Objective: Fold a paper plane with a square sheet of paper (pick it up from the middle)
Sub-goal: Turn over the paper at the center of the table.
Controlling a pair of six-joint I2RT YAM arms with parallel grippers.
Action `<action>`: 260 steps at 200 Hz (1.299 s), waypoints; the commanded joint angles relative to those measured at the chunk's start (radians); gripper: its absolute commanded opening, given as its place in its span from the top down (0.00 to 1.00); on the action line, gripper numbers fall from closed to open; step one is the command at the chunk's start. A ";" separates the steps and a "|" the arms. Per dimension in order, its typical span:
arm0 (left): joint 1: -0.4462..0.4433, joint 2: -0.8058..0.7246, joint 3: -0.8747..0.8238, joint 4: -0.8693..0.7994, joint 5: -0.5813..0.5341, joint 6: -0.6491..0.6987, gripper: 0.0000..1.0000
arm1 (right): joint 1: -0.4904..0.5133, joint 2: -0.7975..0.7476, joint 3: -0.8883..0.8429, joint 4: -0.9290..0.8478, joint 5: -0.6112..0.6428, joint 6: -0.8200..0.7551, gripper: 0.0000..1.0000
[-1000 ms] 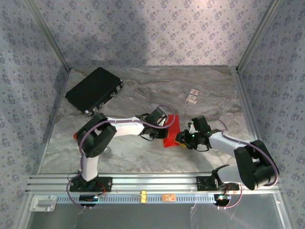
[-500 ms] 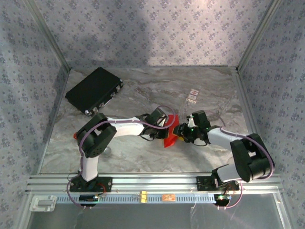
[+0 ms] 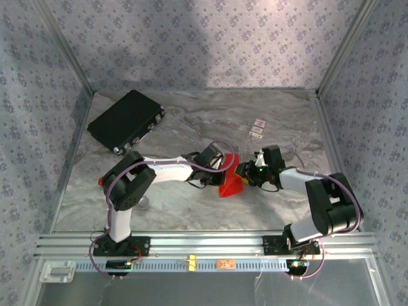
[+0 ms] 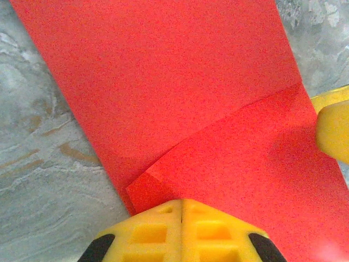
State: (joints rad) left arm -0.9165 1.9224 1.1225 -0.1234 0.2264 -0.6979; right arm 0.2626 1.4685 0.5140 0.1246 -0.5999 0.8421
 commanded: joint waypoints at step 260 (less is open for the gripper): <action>0.010 -0.228 -0.184 0.119 -0.140 -0.053 0.64 | -0.057 -0.053 0.016 -0.067 -0.020 -0.158 0.93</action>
State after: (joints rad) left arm -0.9161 1.7851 1.0004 -0.0654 0.1593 -0.7292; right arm 0.2089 1.4776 0.4957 0.1623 -0.6632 0.7574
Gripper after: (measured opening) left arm 0.323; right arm 0.078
